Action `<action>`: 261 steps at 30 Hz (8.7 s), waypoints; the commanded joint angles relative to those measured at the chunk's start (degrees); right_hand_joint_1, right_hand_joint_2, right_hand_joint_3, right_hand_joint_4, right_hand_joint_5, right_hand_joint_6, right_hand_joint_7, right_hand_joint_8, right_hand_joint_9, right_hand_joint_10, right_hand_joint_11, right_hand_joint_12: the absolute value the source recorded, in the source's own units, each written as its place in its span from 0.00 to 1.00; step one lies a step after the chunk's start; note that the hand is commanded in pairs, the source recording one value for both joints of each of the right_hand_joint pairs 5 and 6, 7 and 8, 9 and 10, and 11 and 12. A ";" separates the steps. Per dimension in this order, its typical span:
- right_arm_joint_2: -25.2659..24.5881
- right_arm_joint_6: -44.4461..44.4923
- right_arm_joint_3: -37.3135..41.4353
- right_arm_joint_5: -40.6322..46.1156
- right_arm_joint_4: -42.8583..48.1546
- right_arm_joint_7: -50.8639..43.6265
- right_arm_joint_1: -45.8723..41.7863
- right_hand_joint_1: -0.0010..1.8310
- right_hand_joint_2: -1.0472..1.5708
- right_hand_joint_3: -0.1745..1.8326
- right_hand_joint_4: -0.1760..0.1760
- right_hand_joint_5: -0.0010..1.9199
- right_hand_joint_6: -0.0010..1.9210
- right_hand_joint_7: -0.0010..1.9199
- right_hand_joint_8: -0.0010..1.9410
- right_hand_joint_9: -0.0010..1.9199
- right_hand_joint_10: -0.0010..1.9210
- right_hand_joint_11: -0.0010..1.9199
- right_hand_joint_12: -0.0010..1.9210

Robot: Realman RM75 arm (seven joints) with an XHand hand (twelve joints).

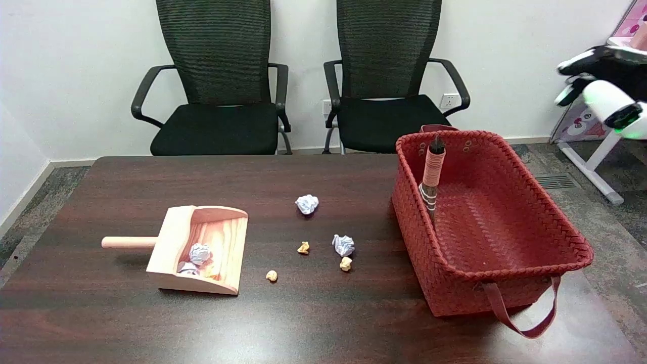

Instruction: Pick up the broom by its handle.

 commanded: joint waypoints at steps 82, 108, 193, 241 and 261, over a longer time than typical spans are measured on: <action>-5.65 -39.53 -22.80 -13.55 -16.92 5.56 23.78 0.50 0.48 0.45 0.00 0.08 0.08 0.08 0.08 0.07 0.07 0.03 0.03; -4.95 -43.58 -23.12 -14.26 -19.15 3.18 25.86 0.59 0.56 0.41 0.00 0.12 0.12 0.12 0.12 0.28 0.28 0.31 0.31; -4.17 -60.53 -1.01 31.92 -43.75 -51.78 30.76 0.55 1.00 0.66 1.00 1.00 1.00 1.00 0.99 1.00 1.00 1.00 1.00; 5.87 -59.56 -11.00 31.10 -41.65 -26.96 32.71 0.55 1.00 0.64 0.60 1.00 1.00 1.00 0.99 1.00 1.00 1.00 1.00; 4.46 -57.11 -13.12 31.01 -41.11 -26.96 33.42 0.53 0.98 0.66 0.55 1.00 1.00 1.00 0.99 1.00 1.00 1.00 1.00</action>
